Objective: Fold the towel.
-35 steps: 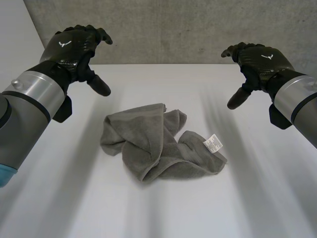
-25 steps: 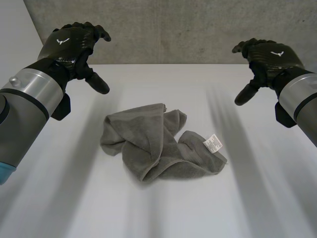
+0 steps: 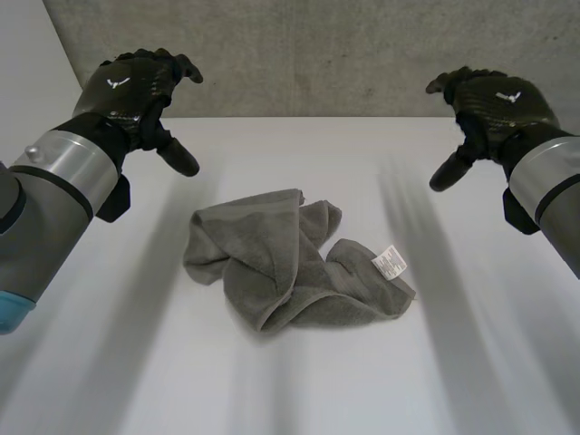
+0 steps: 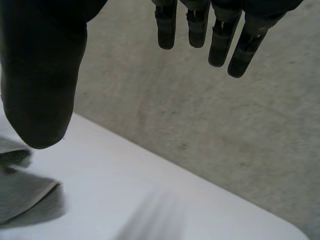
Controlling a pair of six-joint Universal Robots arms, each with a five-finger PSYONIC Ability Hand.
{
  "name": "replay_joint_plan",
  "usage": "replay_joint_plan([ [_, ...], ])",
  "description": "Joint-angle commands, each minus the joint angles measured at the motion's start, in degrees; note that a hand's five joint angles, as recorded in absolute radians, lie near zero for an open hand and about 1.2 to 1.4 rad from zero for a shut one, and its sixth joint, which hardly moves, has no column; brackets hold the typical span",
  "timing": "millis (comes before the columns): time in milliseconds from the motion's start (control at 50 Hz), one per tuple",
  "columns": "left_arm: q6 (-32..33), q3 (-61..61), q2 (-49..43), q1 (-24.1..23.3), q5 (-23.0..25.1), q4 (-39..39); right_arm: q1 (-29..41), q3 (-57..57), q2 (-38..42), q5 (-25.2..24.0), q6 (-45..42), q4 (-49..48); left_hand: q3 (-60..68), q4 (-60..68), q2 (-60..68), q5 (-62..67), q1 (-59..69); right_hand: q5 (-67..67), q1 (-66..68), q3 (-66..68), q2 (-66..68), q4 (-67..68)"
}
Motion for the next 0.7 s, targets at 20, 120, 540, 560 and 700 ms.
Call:
replay_joint_plan([
  [20,6.5,-0.3,-4.2,-0.5,7.0,2.3,-1.7,3.8,-1.1,-12.1,-3.1,9.8,-3.0,-3.4,-3.7,-1.2,-4.5,-3.6,-3.5,-2.5,-4.5,-4.4],
  [120,13.9,0.2,-9.4,-1.0,14.2,2.3,-4.8,10.0,-1.7,-18.0,-5.3,12.3,-3.0,-3.4,-3.7,-1.2,-4.5,-3.6,-3.5,-2.5,-4.5,-4.4],
  [540,35.1,4.5,-26.2,-6.2,28.2,2.2,-3.2,24.7,12.0,-21.3,-5.3,-3.8,-3.0,-3.4,-4.7,-2.2,-5.6,-1.0,-0.9,-2.5,-1.9,-4.4],
  [560,35.1,4.5,-26.2,-6.2,28.2,2.2,-3.2,24.7,12.0,-21.3,-5.3,-3.8,-3.0,-3.4,-4.7,-2.2,-5.6,-1.0,-0.9,-2.5,-1.9,-4.4],
  [700,39.3,6.1,-28.0,-6.4,28.0,1.3,-2.0,24.2,16.1,-19.6,-4.8,-7.7,-3.0,-3.4,7.2,9.8,6.4,19.2,19.3,-2.5,18.2,-4.4],
])
